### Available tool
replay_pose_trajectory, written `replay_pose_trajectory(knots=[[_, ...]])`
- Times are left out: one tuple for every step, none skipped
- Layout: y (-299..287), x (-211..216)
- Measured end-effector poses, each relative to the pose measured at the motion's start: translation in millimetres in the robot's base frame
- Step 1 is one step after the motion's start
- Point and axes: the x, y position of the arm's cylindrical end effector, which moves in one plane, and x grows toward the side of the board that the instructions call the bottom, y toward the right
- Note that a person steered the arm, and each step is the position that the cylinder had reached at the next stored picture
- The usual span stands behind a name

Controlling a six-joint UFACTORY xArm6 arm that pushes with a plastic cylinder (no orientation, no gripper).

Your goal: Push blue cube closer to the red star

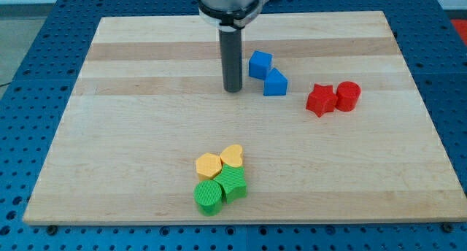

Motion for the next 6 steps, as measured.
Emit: replay_pose_trajectory(knots=[[74.5, -3.2], [159.9, -5.8], [180.2, -18.8], [143.5, -28.1], [67.3, -16.9], [-0.5, -0.1]])
